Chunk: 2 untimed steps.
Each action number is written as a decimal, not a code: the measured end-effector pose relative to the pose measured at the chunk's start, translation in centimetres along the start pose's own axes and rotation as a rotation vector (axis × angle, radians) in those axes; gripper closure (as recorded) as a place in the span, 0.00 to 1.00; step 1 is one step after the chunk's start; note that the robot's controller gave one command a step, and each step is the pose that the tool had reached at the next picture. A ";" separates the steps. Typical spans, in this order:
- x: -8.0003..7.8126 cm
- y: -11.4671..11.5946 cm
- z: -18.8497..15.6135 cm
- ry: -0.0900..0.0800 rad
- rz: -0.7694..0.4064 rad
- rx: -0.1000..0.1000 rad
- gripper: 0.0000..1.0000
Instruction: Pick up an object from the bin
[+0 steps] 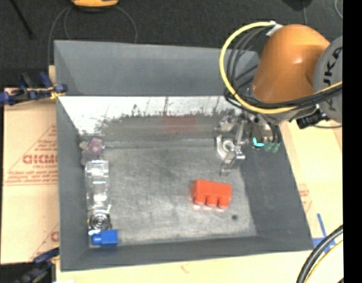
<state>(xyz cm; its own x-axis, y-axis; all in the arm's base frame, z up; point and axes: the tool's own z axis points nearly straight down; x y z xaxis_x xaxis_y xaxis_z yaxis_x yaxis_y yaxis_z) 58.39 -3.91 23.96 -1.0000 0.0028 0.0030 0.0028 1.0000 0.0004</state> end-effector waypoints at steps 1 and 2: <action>6.5 3.6 11.5 0.006 0.071 -0.002 0.00; 4.0 -2.3 15.9 -0.011 0.138 -0.001 0.00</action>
Offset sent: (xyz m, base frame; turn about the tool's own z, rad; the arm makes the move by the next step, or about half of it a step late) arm -0.0628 0.0347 -0.1100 0.0750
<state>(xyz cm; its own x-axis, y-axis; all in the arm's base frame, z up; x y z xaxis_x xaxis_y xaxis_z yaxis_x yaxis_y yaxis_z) 54.29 -6.17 8.05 -0.9901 0.1402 -0.0074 0.1402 0.9901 0.0020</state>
